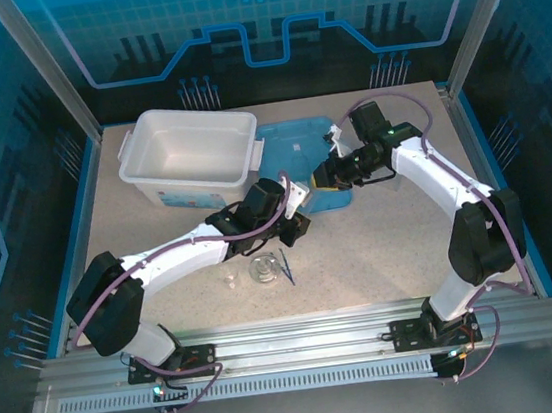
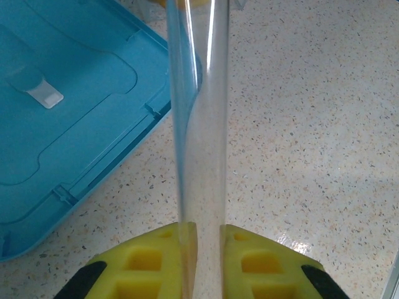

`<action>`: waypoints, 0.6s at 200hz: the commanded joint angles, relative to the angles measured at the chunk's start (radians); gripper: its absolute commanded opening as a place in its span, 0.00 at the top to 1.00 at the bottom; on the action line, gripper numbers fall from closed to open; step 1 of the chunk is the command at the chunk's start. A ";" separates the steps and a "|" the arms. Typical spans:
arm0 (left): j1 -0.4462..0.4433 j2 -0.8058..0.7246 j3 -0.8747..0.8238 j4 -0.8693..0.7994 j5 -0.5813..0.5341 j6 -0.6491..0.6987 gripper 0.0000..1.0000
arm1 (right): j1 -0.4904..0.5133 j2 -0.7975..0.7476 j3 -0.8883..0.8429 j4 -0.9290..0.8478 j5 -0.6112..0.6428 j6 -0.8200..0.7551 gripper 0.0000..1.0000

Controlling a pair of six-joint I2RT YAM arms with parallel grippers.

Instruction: Organize the chemistry lab equipment

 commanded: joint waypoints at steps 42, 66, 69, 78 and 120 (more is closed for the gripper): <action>-0.004 -0.044 0.010 -0.031 -0.094 -0.027 0.17 | -0.011 -0.075 0.014 -0.032 0.107 -0.007 0.84; -0.003 -0.084 0.018 -0.046 -0.128 -0.042 0.13 | -0.030 -0.101 0.016 -0.033 0.185 0.005 0.83; -0.001 -0.091 0.017 -0.045 -0.131 -0.045 0.12 | -0.034 -0.106 0.014 -0.030 0.207 0.010 0.83; 0.001 -0.108 0.012 -0.041 -0.141 -0.056 0.08 | -0.042 -0.120 0.013 -0.025 0.259 0.016 0.83; 0.024 -0.130 0.003 -0.060 -0.170 -0.113 0.01 | -0.038 -0.212 0.006 0.009 0.589 0.031 0.82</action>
